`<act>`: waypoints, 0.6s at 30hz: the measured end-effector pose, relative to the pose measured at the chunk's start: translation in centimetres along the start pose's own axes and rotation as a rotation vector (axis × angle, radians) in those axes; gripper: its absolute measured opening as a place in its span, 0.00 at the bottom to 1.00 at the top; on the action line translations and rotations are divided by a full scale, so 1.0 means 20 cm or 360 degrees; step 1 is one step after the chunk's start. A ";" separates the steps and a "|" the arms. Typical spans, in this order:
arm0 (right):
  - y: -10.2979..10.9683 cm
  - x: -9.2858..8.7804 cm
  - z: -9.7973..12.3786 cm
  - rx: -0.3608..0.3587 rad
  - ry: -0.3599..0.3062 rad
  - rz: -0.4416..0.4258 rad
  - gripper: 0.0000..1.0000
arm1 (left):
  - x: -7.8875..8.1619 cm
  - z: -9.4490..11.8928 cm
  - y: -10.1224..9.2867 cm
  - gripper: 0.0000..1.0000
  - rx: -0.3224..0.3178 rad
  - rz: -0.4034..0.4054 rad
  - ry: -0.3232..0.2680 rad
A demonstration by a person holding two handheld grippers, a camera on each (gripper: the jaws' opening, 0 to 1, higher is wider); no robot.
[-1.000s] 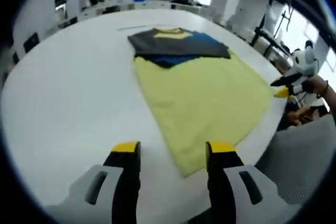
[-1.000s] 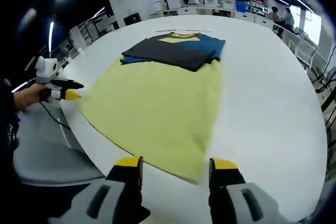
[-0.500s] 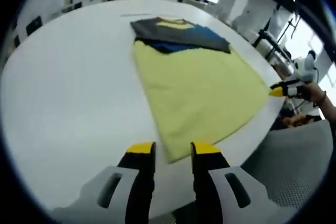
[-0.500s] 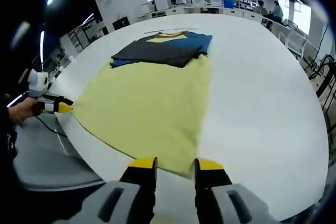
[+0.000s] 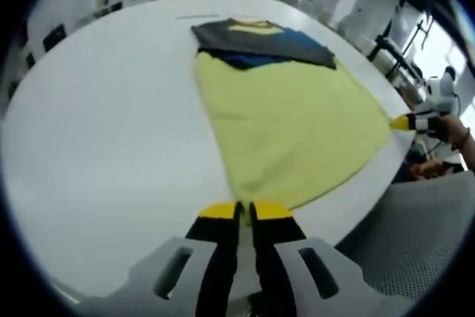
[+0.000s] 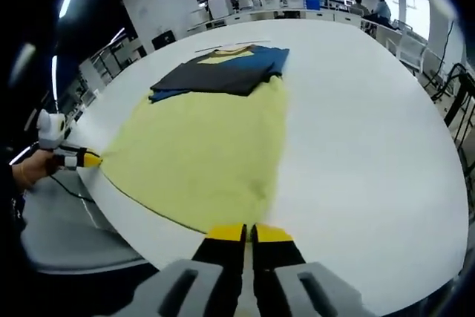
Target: Fold the garment on the visible template until the final outline fits inside the template.
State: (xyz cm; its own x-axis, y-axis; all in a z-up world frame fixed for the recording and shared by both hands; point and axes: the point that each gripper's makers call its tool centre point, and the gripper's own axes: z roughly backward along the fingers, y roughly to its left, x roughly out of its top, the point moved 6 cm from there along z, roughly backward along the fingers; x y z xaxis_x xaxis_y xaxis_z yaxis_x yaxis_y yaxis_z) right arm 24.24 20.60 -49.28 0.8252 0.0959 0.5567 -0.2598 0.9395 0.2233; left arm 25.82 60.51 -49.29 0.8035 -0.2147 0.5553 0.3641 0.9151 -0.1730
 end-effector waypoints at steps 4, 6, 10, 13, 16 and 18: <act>0.00 0.00 0.00 0.0006 -0.0008 -0.0031 0.00 | 0.00 0.00 0.00 0.01 0.0008 0.0029 0.0008; 0.00 0.00 0.00 0.0006 -0.0011 -0.0026 0.00 | 0.00 0.00 0.00 0.01 0.0013 0.0036 0.0010; 0.00 0.00 0.01 0.0004 -0.0024 -0.0025 0.00 | -0.01 0.01 0.00 0.00 0.0007 0.0014 0.0015; 0.00 0.00 0.02 0.0012 -0.0044 -0.0039 0.00 | -0.01 0.03 0.00 0.00 0.0016 0.0001 0.0020; 0.01 -0.01 0.03 0.0023 -0.0050 -0.0036 0.00 | -0.03 0.04 0.00 0.00 0.0022 0.0015 0.0012; 0.02 -0.02 0.04 0.0024 -0.0049 -0.0025 0.00 | -0.03 0.04 0.00 0.00 0.0021 0.0027 0.0012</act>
State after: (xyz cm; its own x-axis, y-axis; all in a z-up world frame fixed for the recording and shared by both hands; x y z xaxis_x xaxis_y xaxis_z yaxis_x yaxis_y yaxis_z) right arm 23.49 20.68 -48.81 0.8136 0.0708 0.5771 -0.2548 0.9356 0.2443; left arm 24.91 61.01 -48.99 0.8132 -0.2015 0.5460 0.3441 0.9231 -0.1718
